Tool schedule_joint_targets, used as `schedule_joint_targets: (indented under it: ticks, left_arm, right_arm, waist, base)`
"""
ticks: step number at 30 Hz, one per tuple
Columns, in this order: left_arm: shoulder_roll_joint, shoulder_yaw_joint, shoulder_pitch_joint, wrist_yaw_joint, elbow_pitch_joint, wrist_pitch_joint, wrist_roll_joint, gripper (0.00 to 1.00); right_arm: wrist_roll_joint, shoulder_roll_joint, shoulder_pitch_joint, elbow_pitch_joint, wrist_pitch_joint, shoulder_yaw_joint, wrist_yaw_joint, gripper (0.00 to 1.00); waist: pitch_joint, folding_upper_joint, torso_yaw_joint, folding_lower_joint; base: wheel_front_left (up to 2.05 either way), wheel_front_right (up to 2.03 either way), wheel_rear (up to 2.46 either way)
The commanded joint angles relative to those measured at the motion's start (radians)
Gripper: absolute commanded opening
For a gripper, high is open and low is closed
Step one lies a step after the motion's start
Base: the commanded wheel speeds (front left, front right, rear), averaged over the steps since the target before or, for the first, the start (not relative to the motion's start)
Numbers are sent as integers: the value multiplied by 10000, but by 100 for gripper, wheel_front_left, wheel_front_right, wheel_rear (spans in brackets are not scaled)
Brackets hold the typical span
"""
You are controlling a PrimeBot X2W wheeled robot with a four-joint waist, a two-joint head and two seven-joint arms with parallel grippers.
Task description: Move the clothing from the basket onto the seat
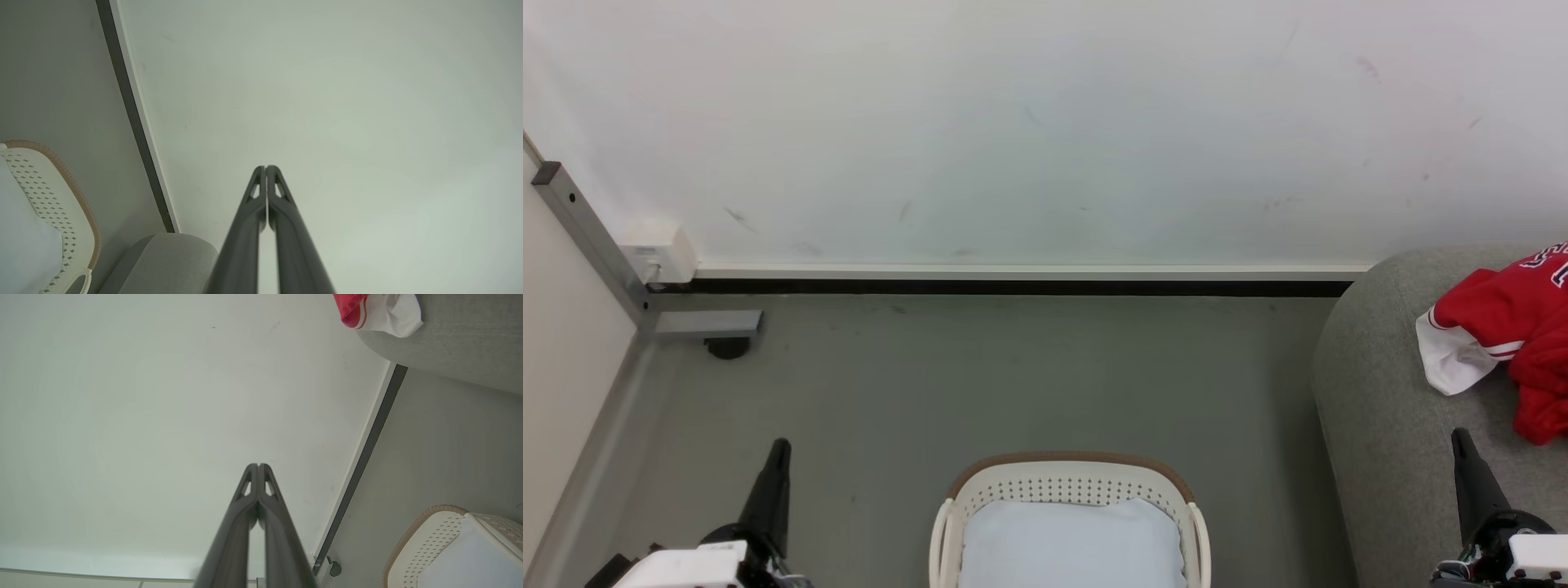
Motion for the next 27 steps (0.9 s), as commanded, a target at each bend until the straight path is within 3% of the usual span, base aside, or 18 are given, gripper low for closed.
schedule_joint_targets:
  ticks: [1, 27]
  left_arm:
    - [76, 33, -79, -61, -31, 46, -127, 0]
    - [76, 30, -78, -61, -31, 44, -129, 0]
  right_arm:
    - [1, 3, 96, -35, 15, -36, -21, 0]
    - [-50, 36, 89, -31, 66, -80, -21, 0]
  waist:
    - [0, -1, -1, 0]
    - [0, -1, -1, 0]
  base:
    - [0, 0, 0]
    - [0, 0, 0]
